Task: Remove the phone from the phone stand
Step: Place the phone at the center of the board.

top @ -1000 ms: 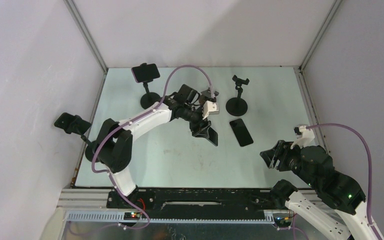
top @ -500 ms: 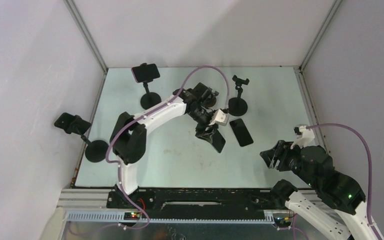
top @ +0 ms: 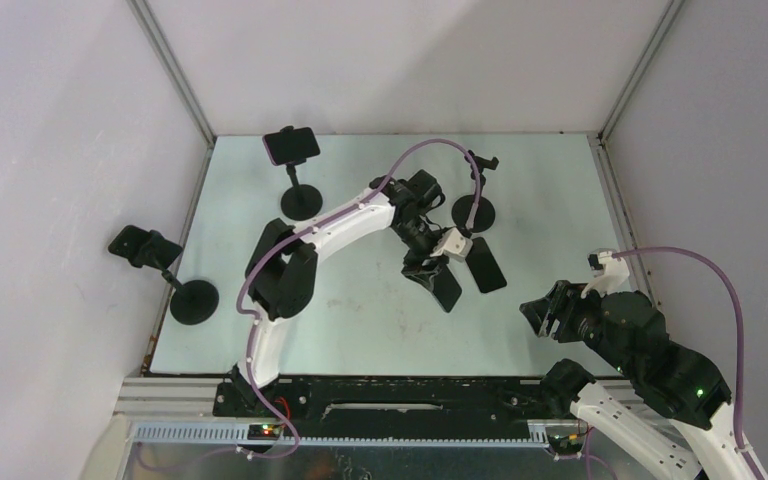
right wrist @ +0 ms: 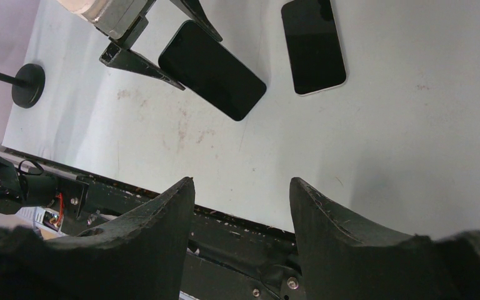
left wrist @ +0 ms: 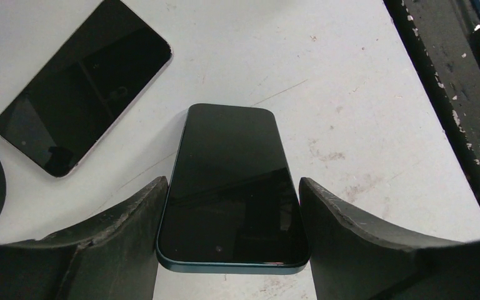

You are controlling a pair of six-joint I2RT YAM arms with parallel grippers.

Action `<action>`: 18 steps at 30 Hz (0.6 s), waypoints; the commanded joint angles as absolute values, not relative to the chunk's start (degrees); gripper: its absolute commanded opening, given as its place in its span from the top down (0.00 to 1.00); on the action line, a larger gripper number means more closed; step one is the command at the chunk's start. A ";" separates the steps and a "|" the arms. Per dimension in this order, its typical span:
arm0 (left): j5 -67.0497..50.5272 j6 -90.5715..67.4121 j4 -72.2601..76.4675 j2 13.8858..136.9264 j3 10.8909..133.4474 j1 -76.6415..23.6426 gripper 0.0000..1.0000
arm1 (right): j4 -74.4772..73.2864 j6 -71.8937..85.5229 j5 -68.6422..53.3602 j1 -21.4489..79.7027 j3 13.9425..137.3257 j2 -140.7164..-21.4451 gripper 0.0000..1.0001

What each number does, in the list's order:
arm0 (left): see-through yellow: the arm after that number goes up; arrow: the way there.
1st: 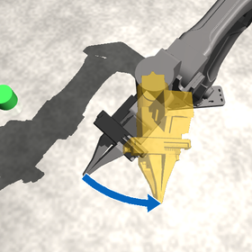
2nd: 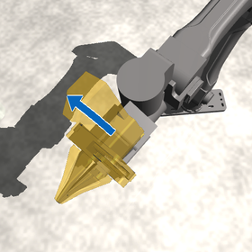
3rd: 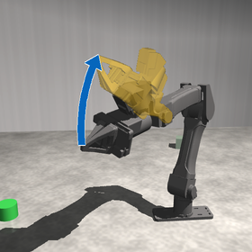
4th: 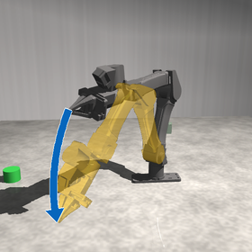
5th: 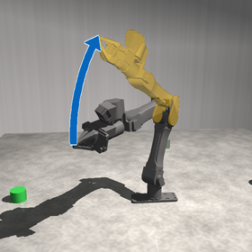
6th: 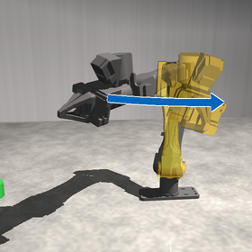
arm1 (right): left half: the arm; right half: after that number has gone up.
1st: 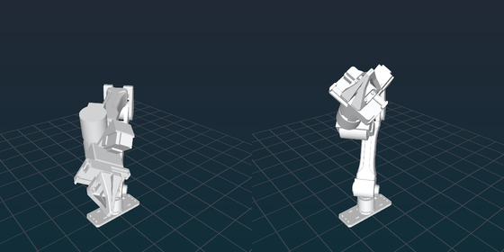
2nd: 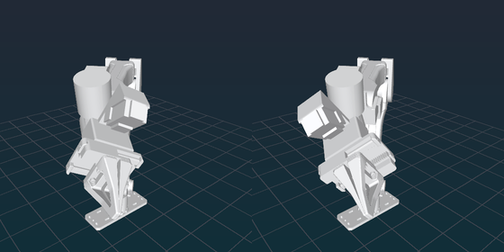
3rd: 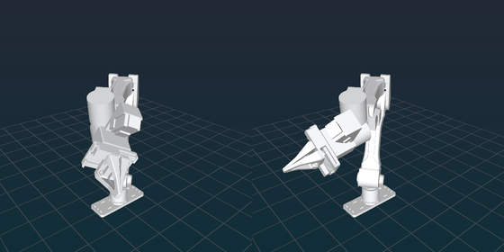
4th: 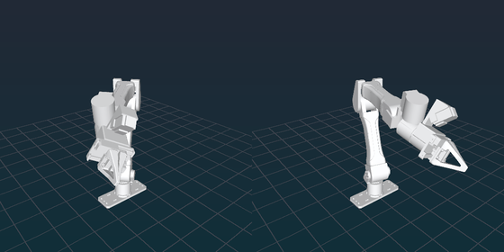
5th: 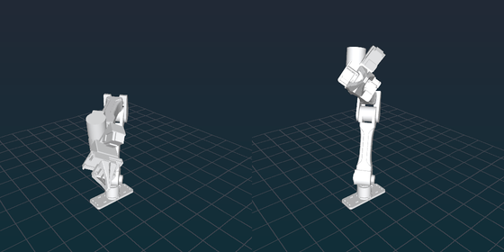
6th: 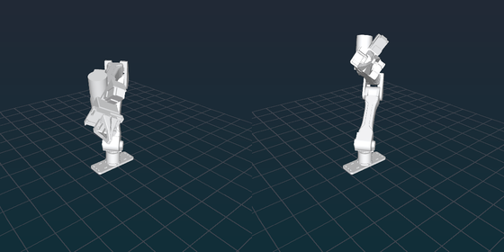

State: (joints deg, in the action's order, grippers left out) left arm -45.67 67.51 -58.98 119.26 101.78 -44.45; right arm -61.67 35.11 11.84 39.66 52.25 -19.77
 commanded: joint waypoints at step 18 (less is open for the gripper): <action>-33.81 70.95 -57.58 124.10 107.28 -47.91 1.00 | -61.17 34.45 11.90 39.75 52.21 -19.34 0.40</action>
State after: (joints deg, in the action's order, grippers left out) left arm -39.90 67.92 -56.90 122.08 104.60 -46.48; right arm -61.76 35.09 11.81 39.66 52.25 -19.18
